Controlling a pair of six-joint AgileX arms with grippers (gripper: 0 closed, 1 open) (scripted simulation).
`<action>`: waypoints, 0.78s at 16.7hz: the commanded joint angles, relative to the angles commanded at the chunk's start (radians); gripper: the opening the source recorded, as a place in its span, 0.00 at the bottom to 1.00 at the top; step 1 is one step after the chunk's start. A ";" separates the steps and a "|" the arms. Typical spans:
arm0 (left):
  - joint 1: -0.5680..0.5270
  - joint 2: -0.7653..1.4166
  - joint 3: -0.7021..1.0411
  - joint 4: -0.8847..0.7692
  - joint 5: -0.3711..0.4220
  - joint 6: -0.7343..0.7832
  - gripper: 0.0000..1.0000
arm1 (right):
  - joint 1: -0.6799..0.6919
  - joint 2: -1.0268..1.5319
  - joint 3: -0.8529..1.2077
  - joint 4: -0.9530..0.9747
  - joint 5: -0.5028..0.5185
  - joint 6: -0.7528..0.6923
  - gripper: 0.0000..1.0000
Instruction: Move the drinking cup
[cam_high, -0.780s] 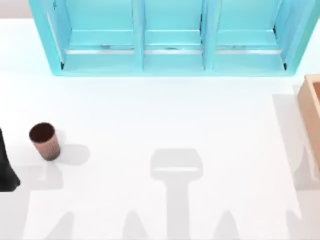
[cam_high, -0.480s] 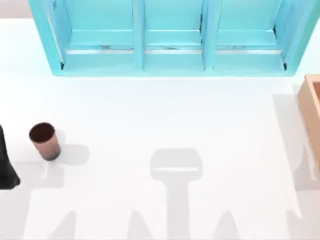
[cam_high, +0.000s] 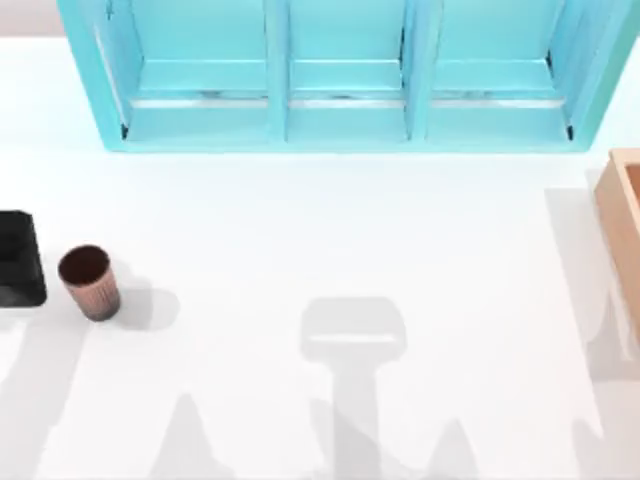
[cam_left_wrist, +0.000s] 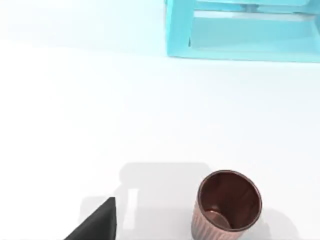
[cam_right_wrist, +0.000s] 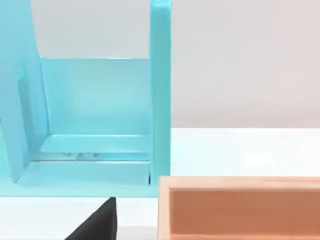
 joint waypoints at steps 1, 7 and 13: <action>-0.012 0.110 0.085 -0.070 -0.001 -0.010 1.00 | 0.000 0.000 0.000 0.000 0.000 0.000 1.00; -0.083 0.703 0.552 -0.479 -0.004 -0.071 1.00 | 0.000 0.000 0.000 0.000 0.000 0.000 1.00; -0.133 1.098 0.904 -0.753 -0.001 -0.119 1.00 | 0.000 0.000 0.000 0.000 0.000 0.000 1.00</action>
